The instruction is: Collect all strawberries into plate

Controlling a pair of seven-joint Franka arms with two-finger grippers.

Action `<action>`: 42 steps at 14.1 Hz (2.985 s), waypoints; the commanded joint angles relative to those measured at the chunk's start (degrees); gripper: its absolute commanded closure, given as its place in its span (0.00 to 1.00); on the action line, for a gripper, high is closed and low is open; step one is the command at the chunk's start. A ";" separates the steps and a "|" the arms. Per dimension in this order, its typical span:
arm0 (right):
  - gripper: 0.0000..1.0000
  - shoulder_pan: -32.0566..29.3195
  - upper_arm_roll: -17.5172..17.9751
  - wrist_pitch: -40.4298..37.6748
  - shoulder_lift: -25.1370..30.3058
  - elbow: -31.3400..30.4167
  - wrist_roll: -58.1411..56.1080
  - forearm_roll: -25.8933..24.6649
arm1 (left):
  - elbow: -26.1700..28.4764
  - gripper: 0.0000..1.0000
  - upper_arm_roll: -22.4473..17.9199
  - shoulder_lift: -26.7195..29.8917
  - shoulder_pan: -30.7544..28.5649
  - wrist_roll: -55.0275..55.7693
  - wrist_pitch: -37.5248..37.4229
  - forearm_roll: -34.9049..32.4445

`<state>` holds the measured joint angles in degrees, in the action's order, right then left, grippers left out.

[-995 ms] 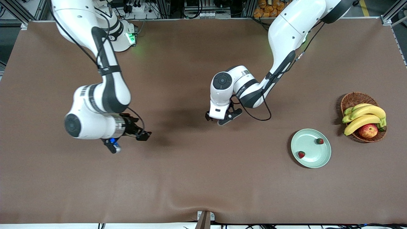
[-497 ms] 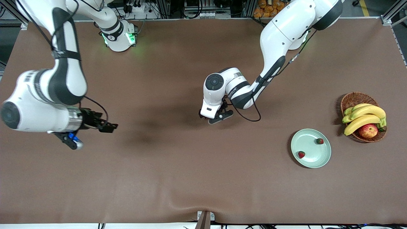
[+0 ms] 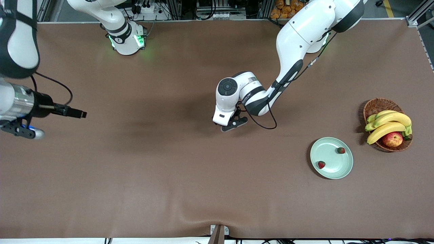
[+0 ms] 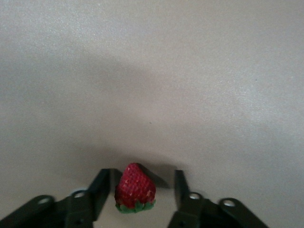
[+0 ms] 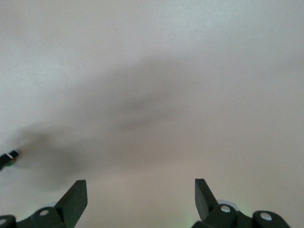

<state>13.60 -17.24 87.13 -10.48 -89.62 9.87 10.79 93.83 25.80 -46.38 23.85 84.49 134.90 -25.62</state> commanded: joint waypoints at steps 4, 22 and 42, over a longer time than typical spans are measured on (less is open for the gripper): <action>0.00 -4.19 4.85 2.34 13.27 -12.15 -0.47 -4.37 | -1.11 1.00 -0.31 1.45 -0.73 0.94 -0.60 1.53; 0.00 -21.77 20.67 -9.97 5.47 8.58 -1.61 -6.65 | 1.61 0.91 -0.48 8.41 -42.92 1.29 -4.73 5.49; 0.00 -15.45 15.92 1.29 16.37 -4.60 -2.05 -11.14 | 6.45 0.00 -18.30 39.24 -27.31 -54.83 -23.17 25.26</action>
<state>-2.36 -1.07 87.71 4.55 -92.84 7.77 0.81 98.31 11.40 -11.63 -7.44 37.05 114.48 -2.58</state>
